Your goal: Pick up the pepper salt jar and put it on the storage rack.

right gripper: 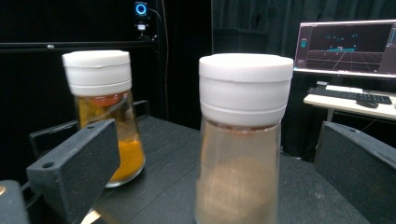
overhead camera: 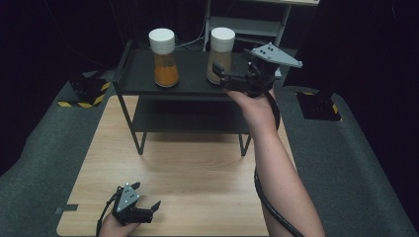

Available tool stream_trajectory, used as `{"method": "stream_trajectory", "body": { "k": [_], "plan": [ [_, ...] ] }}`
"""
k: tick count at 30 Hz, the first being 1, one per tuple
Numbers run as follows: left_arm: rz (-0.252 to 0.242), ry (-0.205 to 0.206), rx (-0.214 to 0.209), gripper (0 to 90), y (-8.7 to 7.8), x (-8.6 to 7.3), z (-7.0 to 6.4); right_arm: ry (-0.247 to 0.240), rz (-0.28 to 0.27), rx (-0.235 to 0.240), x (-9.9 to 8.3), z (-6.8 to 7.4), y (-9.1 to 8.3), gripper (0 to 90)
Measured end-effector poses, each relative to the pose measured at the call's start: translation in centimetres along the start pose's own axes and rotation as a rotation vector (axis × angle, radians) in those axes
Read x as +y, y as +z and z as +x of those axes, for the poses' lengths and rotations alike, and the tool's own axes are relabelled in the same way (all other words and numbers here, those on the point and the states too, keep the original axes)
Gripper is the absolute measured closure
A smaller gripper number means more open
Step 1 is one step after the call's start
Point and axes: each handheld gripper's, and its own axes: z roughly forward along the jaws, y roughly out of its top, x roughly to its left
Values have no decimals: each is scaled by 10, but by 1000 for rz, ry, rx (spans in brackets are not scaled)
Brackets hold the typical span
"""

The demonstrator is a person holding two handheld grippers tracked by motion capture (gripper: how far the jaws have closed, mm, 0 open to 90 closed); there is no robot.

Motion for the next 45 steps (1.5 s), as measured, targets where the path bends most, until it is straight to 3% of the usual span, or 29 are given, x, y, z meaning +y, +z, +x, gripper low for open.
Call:
{"method": "stream_trajectory", "body": {
  "k": [18, 45],
  "plan": [
    [0, 6, 0, 2, 1, 0, -1, -37, 17, 41, -41, 14, -38, 0],
    [-4, 4, -6, 3, 1, 0, 0, -49, 109, 78, -112, 20, -71, 0]
  ]
}}
